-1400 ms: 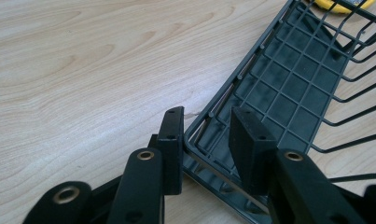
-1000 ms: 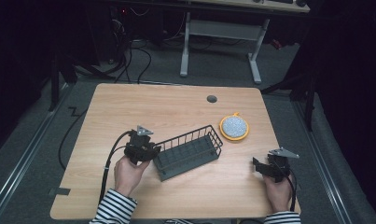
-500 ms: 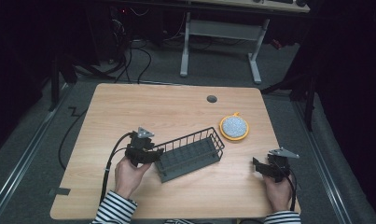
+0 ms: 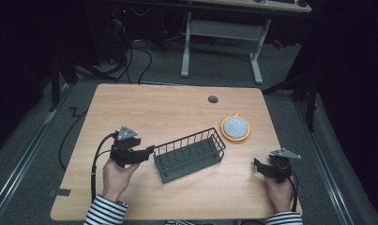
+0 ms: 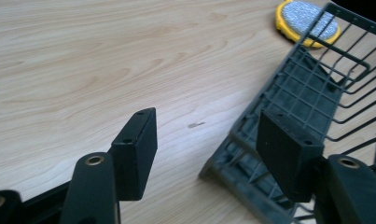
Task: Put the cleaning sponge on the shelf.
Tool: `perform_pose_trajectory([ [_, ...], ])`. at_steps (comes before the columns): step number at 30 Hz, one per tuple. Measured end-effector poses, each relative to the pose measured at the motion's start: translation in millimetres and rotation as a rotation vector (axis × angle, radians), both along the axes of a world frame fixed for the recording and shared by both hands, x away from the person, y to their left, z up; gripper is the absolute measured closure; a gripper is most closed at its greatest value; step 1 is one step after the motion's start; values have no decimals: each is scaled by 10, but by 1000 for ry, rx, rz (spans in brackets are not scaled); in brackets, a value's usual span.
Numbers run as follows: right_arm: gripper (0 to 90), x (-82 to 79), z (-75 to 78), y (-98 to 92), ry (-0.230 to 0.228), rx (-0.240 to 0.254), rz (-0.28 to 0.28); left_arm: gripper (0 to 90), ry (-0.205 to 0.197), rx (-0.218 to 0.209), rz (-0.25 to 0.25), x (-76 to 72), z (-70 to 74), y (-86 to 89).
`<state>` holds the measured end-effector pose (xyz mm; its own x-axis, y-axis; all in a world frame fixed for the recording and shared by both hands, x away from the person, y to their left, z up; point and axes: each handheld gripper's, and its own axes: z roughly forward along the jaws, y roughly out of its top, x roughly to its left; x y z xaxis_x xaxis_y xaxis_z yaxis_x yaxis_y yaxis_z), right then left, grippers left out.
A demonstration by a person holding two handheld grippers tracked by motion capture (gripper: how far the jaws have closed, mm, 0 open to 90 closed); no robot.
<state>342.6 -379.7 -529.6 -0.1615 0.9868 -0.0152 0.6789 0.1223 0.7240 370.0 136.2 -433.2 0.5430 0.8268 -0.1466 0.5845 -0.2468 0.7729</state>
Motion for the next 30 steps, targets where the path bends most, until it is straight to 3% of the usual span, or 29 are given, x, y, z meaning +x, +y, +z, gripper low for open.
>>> perform_pose_trajectory([
  [3, 315, -1, 1, -1, 2, 6, -3, 393, -2, -6, 31, -13, -49, 106],
  [7, 318, 0, 1, -4, 1, 10, -3, 390, 0, 13, 81, -23, -191, 254],
  [12, 316, -2, 1, -1, 2, 7, -3, 373, 5, 7, 130, -33, -367, 369],
  [22, 301, -2, 0, 8, 2, 4, 22, 361, 12, 17, 198, -23, -622, 504],
  [30, 374, 2, 17, -36, 5, 32, 5, 357, 17, 46, 242, 2, -814, 559],
])
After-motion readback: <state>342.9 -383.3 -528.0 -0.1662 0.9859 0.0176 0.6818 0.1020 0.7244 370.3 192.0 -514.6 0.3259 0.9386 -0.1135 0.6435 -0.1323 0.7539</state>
